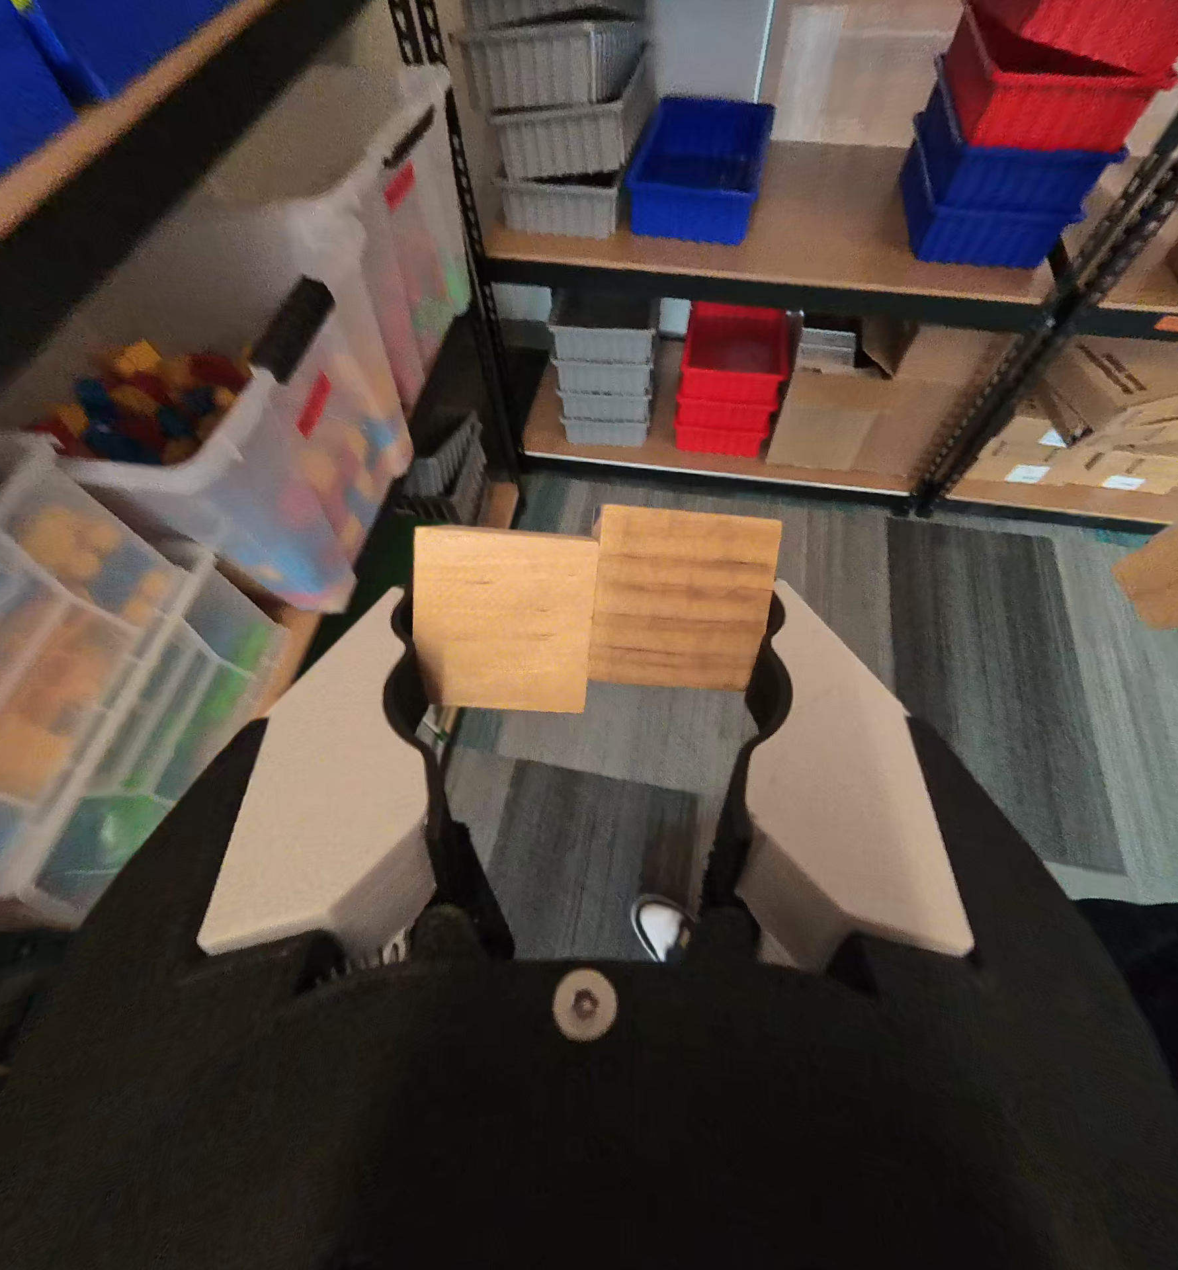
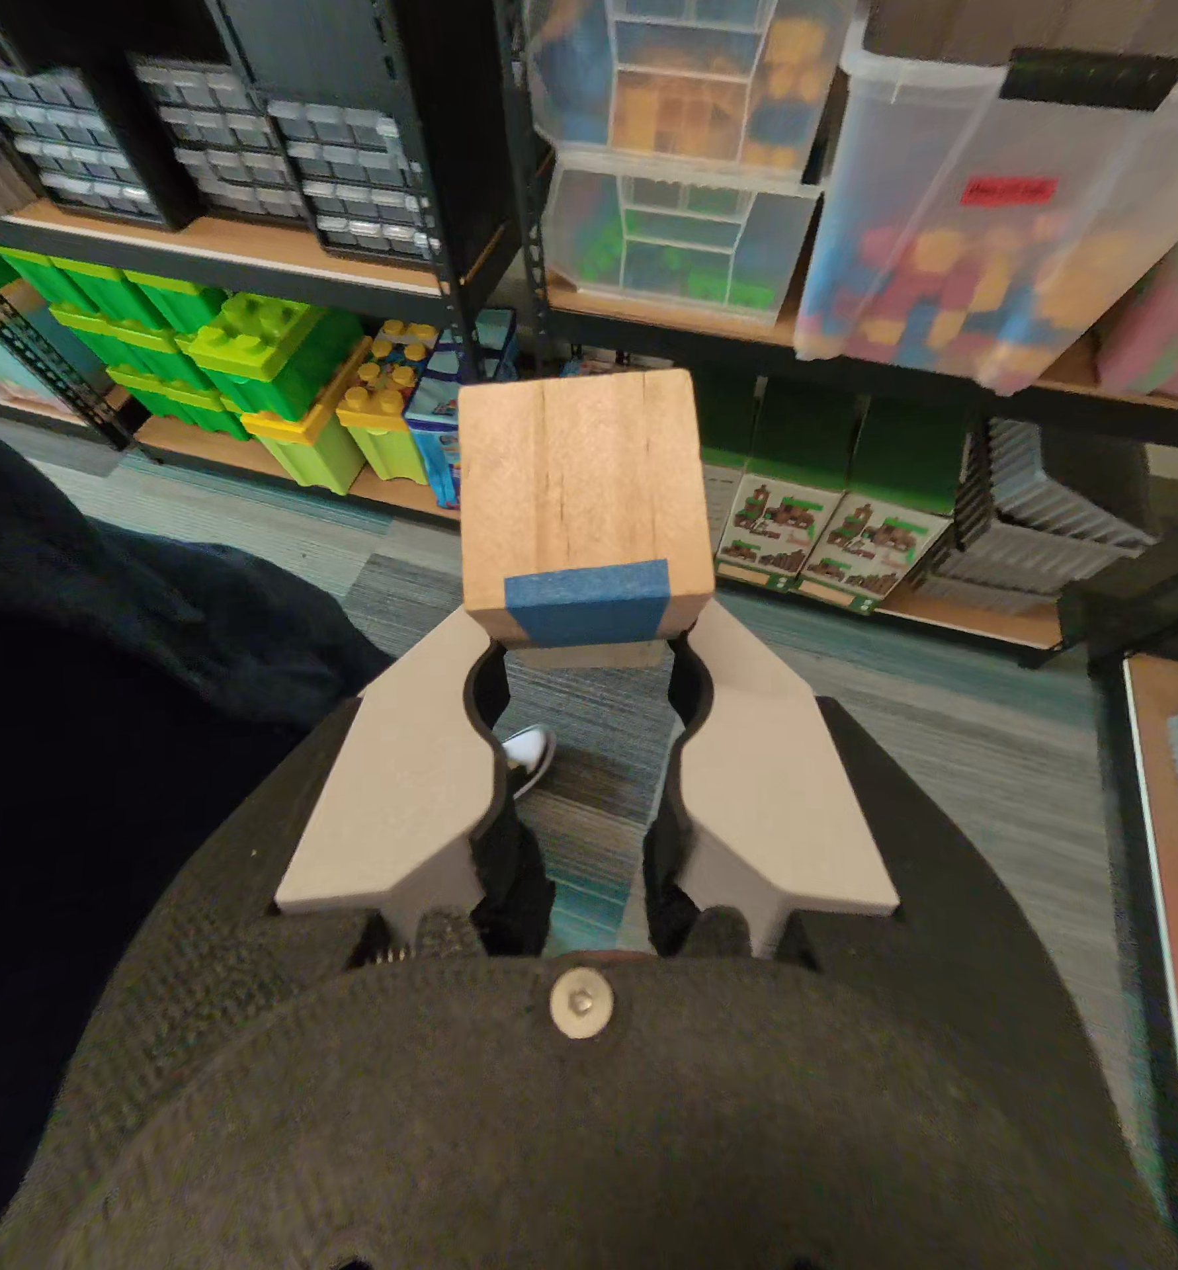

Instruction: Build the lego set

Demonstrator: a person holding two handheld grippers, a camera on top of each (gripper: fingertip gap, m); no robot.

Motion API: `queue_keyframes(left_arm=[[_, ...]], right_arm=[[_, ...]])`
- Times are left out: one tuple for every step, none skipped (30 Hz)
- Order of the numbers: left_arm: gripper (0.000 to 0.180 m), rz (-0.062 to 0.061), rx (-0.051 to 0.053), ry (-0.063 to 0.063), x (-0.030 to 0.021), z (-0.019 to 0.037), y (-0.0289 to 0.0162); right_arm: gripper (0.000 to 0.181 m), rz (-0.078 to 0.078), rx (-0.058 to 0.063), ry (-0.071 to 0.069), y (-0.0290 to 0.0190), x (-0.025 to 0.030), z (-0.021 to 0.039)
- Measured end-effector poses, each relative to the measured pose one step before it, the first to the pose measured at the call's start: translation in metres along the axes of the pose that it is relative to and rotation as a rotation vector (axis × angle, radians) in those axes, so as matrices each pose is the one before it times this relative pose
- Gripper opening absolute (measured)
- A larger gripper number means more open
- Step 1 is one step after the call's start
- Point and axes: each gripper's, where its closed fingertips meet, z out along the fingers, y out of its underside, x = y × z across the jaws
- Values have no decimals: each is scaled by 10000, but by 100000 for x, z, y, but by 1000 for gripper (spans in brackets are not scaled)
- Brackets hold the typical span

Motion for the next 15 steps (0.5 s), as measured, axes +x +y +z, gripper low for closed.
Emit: queue_keyframes(left_arm=[[94,88,72,11,-1274,1387,-1306],[94,92,-7,67,-1200,1462,-1118],[94,179,29,42,-1235,1503,-1167],[94,239,-9,52,-1269,1589,-1028],[94,227,-48,57,-1371,1627,-920],[94,196,11,30,-1450,1605,-971],[95,167,62,65,-1446,1586,-1023],[95,138,71,90,-1403,1514,-1032],[94,131,127,87,-1543,1468,-1214],[94,71,172,119,-1627,1479,-1387],[94,38,120,166,-1727,1493,-1458],[94,140,83,115,-1889,1430,-1565],[94,258,82,43,-1920,1303,-1627],[94,293,45,5,-1926,1048,-1575],[95,301,21,-32,-1962,1178,-1583]], right_arm=[[44,-51,-27,-14,-508,2078,963],[44,24,-30,-18,-442,1959,1024],[44,90,-19,-24,-442,1830,1069],[44,110,-1,17,-434,1778,1090],[44,135,24,22,-482,1709,1102],[44,162,35,1,-522,1606,1144],[44,150,19,-1,-552,1542,1190],[44,116,-30,18,-569,1465,1163],[44,100,-64,19,-556,1429,1091],[44,127,-74,25,-665,1489,1081],[44,164,-55,49,-805,1484,1099],[44,126,21,61,-989,1562,929],[44,62,98,57,-1159,1514,869],[44,40,100,43,-1168,1536,870],[44,28,83,38,-1137,1525,845]])
